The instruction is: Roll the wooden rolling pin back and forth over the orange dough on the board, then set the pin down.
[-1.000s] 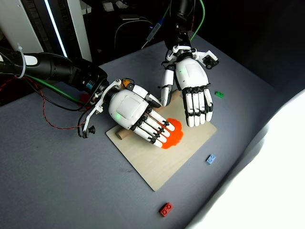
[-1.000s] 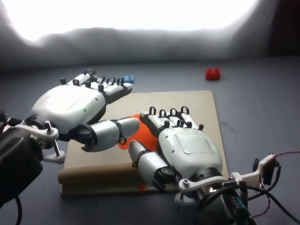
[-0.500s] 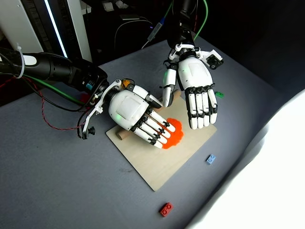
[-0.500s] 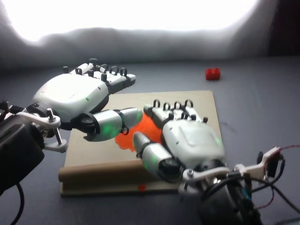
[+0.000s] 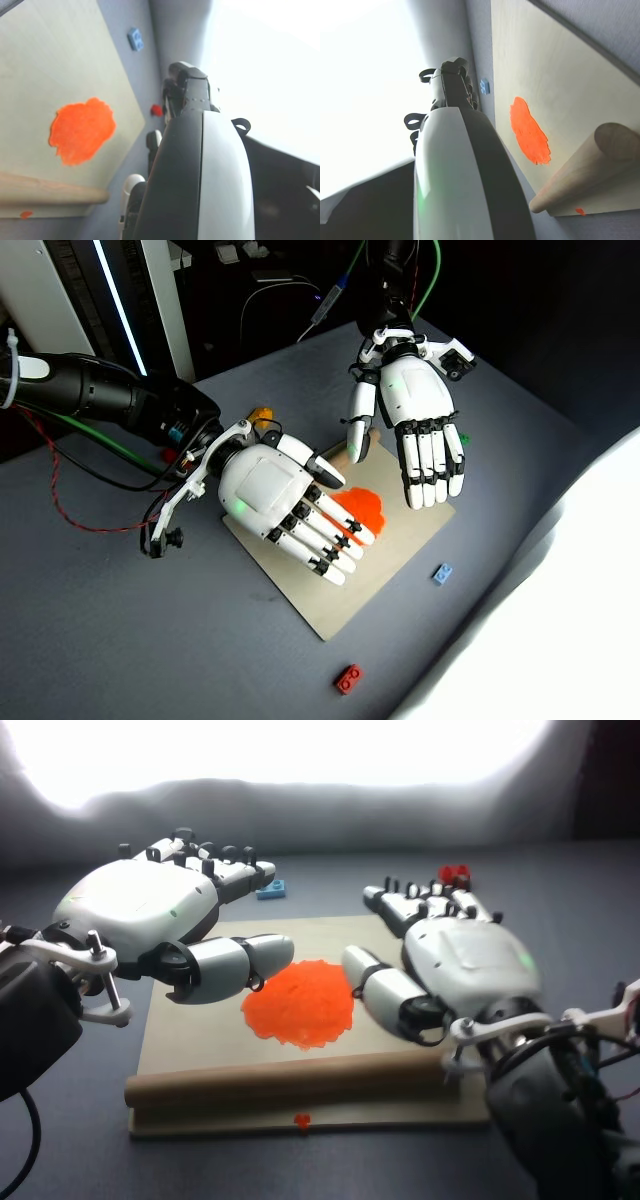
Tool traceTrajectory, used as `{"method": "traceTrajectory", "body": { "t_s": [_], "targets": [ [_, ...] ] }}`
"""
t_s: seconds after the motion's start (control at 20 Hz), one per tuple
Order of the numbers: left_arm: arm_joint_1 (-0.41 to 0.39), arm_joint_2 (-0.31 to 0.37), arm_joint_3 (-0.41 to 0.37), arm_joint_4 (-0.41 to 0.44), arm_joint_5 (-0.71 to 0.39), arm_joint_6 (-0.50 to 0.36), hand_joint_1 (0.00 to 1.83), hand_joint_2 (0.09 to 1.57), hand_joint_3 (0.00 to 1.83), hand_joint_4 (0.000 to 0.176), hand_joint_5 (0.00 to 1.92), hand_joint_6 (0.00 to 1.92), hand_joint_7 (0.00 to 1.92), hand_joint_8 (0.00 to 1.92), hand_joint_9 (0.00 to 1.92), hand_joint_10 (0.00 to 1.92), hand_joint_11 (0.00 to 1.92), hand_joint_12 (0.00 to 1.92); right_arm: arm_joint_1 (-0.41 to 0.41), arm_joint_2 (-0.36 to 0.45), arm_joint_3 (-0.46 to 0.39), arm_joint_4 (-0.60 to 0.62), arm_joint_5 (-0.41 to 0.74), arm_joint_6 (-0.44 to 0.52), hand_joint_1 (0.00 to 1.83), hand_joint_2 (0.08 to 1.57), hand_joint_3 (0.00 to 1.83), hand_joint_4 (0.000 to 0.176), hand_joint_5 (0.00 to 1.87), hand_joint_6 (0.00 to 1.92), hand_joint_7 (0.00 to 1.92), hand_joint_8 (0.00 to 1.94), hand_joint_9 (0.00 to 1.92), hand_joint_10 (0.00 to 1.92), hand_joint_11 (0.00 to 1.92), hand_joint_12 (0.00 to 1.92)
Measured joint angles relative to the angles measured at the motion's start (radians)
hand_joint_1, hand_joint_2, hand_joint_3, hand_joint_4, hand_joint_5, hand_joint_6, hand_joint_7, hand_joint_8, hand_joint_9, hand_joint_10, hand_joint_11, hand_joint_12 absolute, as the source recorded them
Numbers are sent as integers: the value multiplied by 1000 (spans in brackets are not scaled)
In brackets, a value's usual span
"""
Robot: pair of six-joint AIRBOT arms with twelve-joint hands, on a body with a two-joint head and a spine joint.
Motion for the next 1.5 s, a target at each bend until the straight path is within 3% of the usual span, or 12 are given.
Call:
{"method": "traceTrajectory", "body": {
  "t_s": [0.1,0.2,0.35,0.5,0.65,0.9,1.05,1.1,1.15,1.2,1.25,1.5],
  "targets": [
    [-13,0,0,-8,5,13,0,1333,0,0,313,12,470,17,400,18,0,669,13,31,-5,2,-19,0,0,1388,0,0,241,142,371,11,276,36,0,658],
    [-31,4,-2,-8,16,19,0,1331,0,0,390,21,579,28,482,30,0,774,31,70,-27,-1,-34,-3,0,1378,0,0,299,176,443,34,349,87,0,1030],
    [-57,51,-43,-8,33,27,0,1366,8,0,501,35,701,44,643,68,133,923,63,124,-64,-3,-64,1,0,1390,3,0,337,577,623,100,190,984,0,1501],
    [-62,80,-90,-20,42,43,64,1368,0,0,659,58,826,79,790,134,307,1039,99,158,-95,-6,-104,1,48,1403,2,0,379,1085,475,1082,271,1457,0,1902],
    [-62,86,-111,-25,55,44,137,1375,0,0,849,40,910,126,738,560,381,1247,109,187,-129,-11,-114,-1,175,1374,0,0,459,1285,564,1417,422,1695,195,1921],
    [-116,98,-151,-39,66,85,352,1438,0,0,1049,257,841,946,683,1215,455,1571,111,211,-161,-58,-102,16,71,1421,9,0,650,1551,814,1625,653,1873,541,1921],
    [-127,98,-171,-48,82,93,401,1450,0,0,835,1026,790,1355,678,1562,464,1827,96,216,-170,-76,-84,25,118,1468,15,0,824,1717,987,1800,933,1921,845,1921],
    [-126,102,-176,-53,89,93,431,1441,0,0,802,1212,812,1443,699,1638,472,1883,89,217,-175,-61,-87,26,120,1489,19,0,929,1811,1068,1864,1037,1921,972,1921],
    [-126,110,-183,-52,92,93,730,1376,0,37,631,1544,810,1502,704,1693,477,1913,89,220,-179,-52,-92,29,115,1501,20,0,975,1857,1110,1898,1088,1921,1020,1921],
    [-126,112,-186,-50,91,93,503,1429,15,0,726,1439,808,1555,706,1747,497,1919,89,223,-179,-56,-92,29,134,1508,17,0,990,1890,1117,1932,1113,1921,1089,1921],
    [-126,112,-186,-54,87,98,396,1459,14,0,758,1444,807,1599,704,1776,504,1921,93,228,-178,-64,-92,30,145,1513,16,0,986,1878,1108,1939,1129,1921,1128,1921],
    [-135,113,-187,-81,75,113,319,1477,3,0,813,1549,861,1596,784,1735,589,1864,105,240,-179,-72,-97,31,95,1562,18,0,991,1918,1164,1941,1215,1921,1195,1921]
  ]
}}
